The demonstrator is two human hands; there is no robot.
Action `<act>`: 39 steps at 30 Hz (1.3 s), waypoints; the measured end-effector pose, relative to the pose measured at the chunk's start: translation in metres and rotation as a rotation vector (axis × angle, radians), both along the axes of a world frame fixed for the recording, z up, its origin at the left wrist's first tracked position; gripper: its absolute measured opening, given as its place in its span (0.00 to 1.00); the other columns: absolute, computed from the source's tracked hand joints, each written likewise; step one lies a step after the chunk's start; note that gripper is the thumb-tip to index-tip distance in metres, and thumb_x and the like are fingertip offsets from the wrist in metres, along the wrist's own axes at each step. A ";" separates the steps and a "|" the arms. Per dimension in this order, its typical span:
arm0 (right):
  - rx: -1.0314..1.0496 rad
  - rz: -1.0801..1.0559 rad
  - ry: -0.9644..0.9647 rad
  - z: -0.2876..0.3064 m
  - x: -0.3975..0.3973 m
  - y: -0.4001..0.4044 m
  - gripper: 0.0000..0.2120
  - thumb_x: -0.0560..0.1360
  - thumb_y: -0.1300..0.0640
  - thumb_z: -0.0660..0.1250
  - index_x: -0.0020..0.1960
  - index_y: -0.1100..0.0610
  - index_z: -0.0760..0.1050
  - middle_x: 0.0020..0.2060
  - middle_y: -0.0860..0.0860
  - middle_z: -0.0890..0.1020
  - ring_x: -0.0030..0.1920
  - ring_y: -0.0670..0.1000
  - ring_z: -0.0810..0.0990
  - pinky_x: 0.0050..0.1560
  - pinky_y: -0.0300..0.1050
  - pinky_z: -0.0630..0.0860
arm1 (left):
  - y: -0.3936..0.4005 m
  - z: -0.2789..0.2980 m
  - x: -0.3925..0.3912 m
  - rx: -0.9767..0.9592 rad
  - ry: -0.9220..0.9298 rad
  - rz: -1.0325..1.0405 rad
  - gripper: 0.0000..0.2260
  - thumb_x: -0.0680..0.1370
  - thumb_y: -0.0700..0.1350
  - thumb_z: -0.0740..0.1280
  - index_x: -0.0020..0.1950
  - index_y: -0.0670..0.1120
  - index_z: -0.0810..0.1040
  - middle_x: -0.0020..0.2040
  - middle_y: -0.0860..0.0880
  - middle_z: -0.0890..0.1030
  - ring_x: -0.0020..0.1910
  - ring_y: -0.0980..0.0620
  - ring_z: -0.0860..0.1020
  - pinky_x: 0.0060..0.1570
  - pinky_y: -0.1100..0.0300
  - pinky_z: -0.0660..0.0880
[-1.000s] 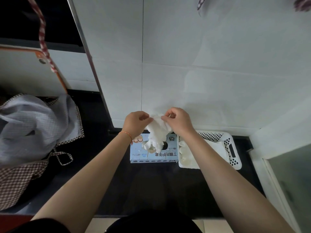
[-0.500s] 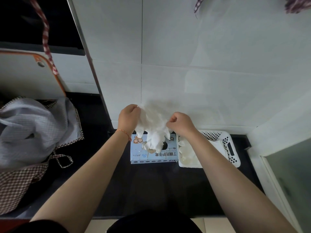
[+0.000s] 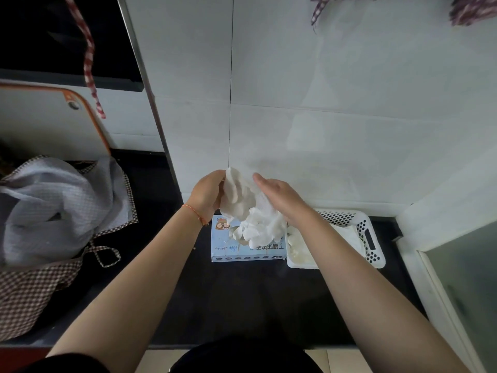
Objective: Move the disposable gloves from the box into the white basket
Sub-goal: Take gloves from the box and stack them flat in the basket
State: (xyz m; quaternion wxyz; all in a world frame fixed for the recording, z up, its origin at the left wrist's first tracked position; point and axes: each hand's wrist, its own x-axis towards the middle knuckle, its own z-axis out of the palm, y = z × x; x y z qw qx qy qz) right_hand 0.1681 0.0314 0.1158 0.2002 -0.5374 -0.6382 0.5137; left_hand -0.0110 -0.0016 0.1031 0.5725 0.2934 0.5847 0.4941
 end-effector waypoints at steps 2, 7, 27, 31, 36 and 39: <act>-0.171 0.026 0.118 0.001 0.000 0.002 0.20 0.73 0.39 0.70 0.54 0.55 0.80 0.49 0.49 0.83 0.47 0.49 0.78 0.54 0.48 0.73 | 0.001 0.000 0.003 0.002 -0.012 -0.024 0.11 0.79 0.43 0.57 0.50 0.40 0.77 0.47 0.40 0.80 0.49 0.44 0.78 0.53 0.50 0.74; -0.355 -0.079 0.305 0.000 0.012 0.007 0.05 0.74 0.66 0.71 0.49 0.59 0.79 0.39 0.54 0.83 0.39 0.53 0.83 0.47 0.48 0.78 | 0.002 -0.002 0.007 -0.018 0.058 -0.104 0.26 0.74 0.66 0.62 0.55 0.45 0.81 0.50 0.45 0.85 0.48 0.47 0.83 0.50 0.52 0.78; 0.122 0.050 0.010 0.037 0.043 0.011 0.07 0.77 0.58 0.70 0.53 0.51 0.83 0.49 0.44 0.85 0.51 0.40 0.81 0.53 0.33 0.73 | 0.006 0.000 0.027 0.204 0.559 -0.537 0.21 0.72 0.44 0.76 0.63 0.56 0.75 0.59 0.55 0.78 0.58 0.59 0.76 0.54 0.65 0.74; 0.090 0.063 0.005 0.042 0.047 0.010 0.07 0.74 0.60 0.73 0.51 0.53 0.81 0.47 0.52 0.85 0.45 0.47 0.83 0.51 0.41 0.76 | 0.014 0.009 0.047 0.232 0.507 -0.504 0.06 0.73 0.44 0.76 0.48 0.51 0.82 0.47 0.57 0.81 0.43 0.65 0.78 0.44 0.67 0.73; 0.179 -0.047 -0.069 0.045 0.059 0.010 0.05 0.74 0.58 0.73 0.48 0.58 0.81 0.40 0.52 0.83 0.37 0.46 0.79 0.41 0.37 0.75 | 0.016 0.009 0.053 0.165 0.571 -0.540 0.15 0.73 0.47 0.74 0.40 0.36 0.77 0.33 0.47 0.71 0.31 0.52 0.68 0.34 0.60 0.64; 0.257 -0.091 -0.073 0.042 0.065 0.010 0.05 0.76 0.55 0.71 0.47 0.57 0.81 0.36 0.48 0.79 0.35 0.43 0.75 0.35 0.30 0.70 | 0.014 0.006 0.057 0.117 0.563 -0.574 0.16 0.73 0.48 0.74 0.40 0.36 0.77 0.32 0.48 0.71 0.28 0.54 0.69 0.32 0.63 0.65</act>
